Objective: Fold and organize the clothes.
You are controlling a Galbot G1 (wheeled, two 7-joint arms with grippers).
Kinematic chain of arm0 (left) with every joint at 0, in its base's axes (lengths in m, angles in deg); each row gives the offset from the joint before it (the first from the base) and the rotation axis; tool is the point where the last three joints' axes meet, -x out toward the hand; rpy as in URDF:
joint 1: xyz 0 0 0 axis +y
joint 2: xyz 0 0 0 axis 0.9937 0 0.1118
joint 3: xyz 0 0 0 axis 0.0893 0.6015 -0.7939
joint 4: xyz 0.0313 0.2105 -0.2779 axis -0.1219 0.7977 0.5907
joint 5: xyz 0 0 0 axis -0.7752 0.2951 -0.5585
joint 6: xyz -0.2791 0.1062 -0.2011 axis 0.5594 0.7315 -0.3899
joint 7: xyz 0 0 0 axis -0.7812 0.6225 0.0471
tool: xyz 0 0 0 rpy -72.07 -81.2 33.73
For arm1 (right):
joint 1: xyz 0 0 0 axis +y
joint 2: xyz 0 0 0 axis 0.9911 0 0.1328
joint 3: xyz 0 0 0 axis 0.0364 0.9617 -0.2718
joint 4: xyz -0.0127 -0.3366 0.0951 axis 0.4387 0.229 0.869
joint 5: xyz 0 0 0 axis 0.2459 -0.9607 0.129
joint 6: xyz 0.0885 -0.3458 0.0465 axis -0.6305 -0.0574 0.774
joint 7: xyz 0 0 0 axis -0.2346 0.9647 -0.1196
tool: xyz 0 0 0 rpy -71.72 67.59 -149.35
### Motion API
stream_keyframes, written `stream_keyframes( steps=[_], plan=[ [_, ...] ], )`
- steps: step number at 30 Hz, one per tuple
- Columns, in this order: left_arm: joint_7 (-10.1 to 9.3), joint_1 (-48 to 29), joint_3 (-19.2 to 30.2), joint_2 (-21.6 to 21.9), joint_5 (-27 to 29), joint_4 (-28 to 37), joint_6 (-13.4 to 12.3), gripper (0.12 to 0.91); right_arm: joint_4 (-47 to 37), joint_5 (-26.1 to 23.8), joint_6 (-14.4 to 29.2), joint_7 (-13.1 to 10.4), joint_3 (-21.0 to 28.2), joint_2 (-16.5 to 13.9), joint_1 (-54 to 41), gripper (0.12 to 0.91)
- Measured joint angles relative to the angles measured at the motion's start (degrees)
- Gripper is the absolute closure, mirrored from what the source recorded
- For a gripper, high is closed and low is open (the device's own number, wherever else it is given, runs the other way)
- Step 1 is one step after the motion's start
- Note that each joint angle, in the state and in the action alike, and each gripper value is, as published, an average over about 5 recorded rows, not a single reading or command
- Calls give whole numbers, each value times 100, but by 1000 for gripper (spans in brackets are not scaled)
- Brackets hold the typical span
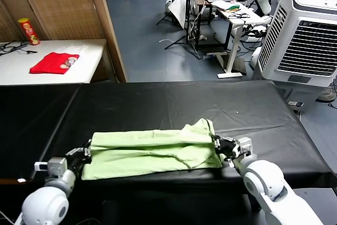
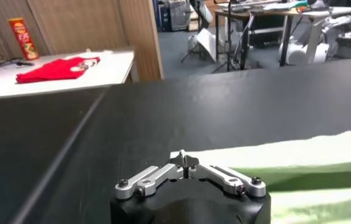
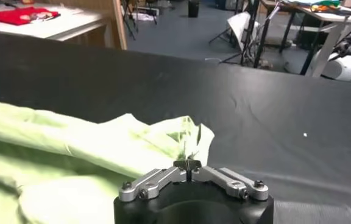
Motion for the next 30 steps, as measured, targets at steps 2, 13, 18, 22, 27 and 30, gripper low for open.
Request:
stream_keyframes(
  steps=[2, 13, 18, 22, 27, 30],
  plan=[
    [1, 56, -7, -14, 15, -24, 4, 901, 41, 1, -51, -28, -11, -1, 43, 900],
    [-16, 233, -11, -83, 6, -328, 201, 624, 254, 151, -17, 1, -186, -49, 99, 388],
    [-118, 53, -21, -118, -76, -270, 169, 361, 134, 159, 333, 16, -181, 69, -155, 242],
    [-251, -350, 25, -160, -307, 40, 145, 244, -181, -99, 414, -33, -7, 311, -567, 228],
    [-225, -922, 189, -190, -650, 600, 144, 233, -751, -379, 477, -30, 280, 608, -1067, 227],
    [-165, -1192, 288, -225, -769, 928, 146, 232, -1102, -446, 505, -26, 415, 723, -1294, 227]
  ],
)
